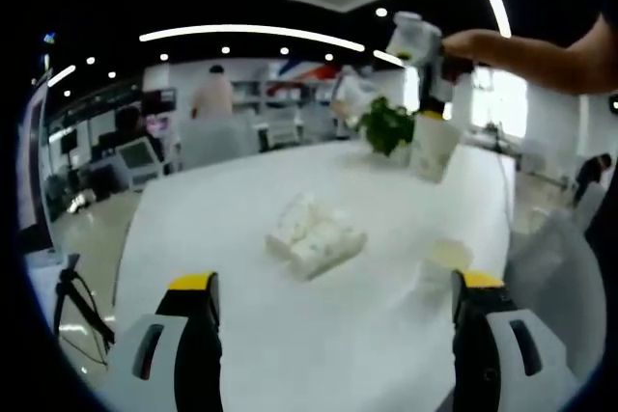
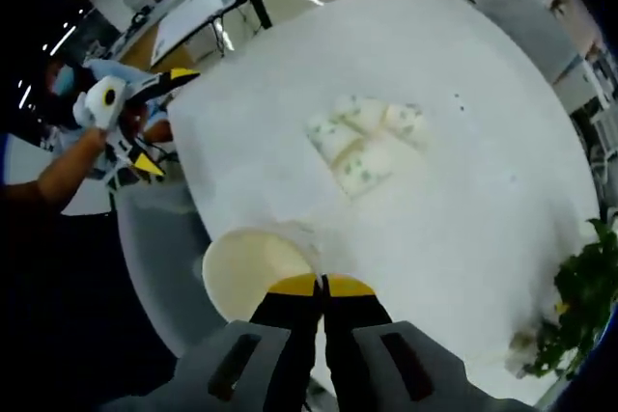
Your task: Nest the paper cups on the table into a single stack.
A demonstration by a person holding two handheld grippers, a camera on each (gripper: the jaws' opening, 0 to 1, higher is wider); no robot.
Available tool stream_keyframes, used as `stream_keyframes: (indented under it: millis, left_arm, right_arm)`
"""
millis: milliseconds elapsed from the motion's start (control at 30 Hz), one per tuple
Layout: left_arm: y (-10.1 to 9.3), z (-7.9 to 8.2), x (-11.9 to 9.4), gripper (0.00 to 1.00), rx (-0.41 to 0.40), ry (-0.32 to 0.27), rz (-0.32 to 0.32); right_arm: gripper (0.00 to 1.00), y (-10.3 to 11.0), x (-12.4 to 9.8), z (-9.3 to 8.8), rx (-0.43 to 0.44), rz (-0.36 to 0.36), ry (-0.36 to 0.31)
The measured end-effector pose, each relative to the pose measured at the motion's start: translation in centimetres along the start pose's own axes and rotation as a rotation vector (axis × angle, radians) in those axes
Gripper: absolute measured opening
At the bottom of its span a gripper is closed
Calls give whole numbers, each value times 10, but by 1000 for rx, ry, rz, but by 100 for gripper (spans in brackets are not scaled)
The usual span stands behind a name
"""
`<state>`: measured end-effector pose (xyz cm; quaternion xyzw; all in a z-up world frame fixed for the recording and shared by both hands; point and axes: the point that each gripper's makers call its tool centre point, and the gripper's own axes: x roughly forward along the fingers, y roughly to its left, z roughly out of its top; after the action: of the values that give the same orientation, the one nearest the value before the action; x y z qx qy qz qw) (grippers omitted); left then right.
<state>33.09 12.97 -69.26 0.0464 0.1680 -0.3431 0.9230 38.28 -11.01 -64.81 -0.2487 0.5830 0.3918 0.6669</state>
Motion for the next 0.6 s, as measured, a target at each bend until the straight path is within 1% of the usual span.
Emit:
stream_keyframes:
  millis: [200, 333, 600]
  left_arm:
    - [0, 0, 1, 99, 0, 0, -1]
    - [-1, 0, 1, 99, -1, -3, -1]
    - [-2, 0, 1, 99, -11, -7, -2]
  right_arm:
    - [0, 4, 4, -4, 5, 12, 5]
    - [0, 8, 8, -7, -5, 6, 13]
    - [0, 16, 11, -7, -21, 16, 13]
